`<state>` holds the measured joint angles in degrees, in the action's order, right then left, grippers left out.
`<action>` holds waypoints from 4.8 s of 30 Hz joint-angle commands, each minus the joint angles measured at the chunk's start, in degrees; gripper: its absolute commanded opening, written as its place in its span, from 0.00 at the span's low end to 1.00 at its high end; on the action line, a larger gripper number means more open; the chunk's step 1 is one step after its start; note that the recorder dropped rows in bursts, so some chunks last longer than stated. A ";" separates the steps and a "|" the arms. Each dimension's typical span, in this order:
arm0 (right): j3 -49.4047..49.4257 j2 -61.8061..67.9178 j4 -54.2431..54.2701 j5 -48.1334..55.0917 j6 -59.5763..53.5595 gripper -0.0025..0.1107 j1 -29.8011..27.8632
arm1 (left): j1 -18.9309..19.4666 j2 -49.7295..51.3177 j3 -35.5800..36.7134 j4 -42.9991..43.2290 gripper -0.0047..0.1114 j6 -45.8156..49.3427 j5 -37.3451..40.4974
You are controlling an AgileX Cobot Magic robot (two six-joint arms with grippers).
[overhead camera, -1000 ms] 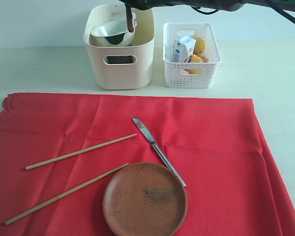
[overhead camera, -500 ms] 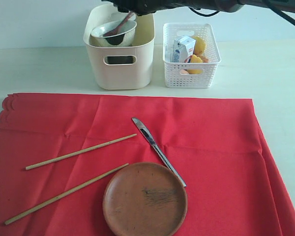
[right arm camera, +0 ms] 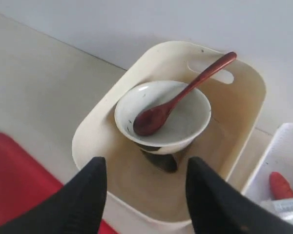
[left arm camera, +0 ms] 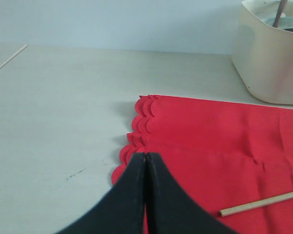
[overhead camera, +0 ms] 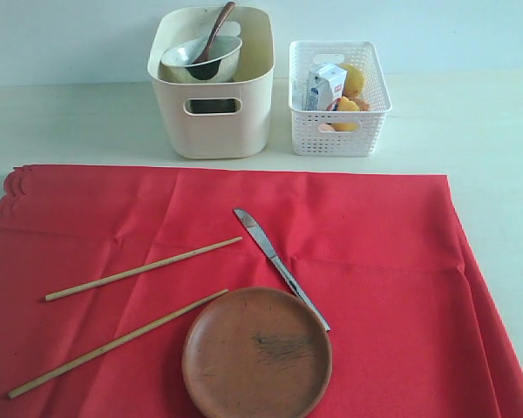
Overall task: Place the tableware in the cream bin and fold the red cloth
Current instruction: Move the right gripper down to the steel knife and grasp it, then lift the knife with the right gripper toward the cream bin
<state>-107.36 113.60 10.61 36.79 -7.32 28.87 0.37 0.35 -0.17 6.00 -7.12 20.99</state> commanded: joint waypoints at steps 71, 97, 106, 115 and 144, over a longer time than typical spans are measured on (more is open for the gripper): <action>52.63 -2.32 3.33 -24.39 -9.10 0.46 12.27 | -0.40 -0.35 0.17 -0.07 0.04 0.01 -0.39; 52.63 1.04 -4.25 -22.82 -7.81 0.39 9.76 | -0.40 -0.35 0.17 -0.07 0.04 0.01 -0.39; 52.73 0.86 -4.25 -22.06 -7.64 0.10 9.76 | -0.40 -0.35 0.17 -0.07 0.04 0.01 -0.39; 52.73 -4.52 -4.01 -20.61 -7.64 0.03 9.76 | -0.40 -0.35 0.17 -0.07 0.04 0.01 -0.39; 50.99 -16.21 -8.18 -21.19 0.34 0.03 1.98 | -0.40 -0.35 0.17 -0.07 0.04 0.01 -0.39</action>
<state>-54.93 99.20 2.81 17.07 -7.51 31.24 0.37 0.35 -0.17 6.00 -7.12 20.99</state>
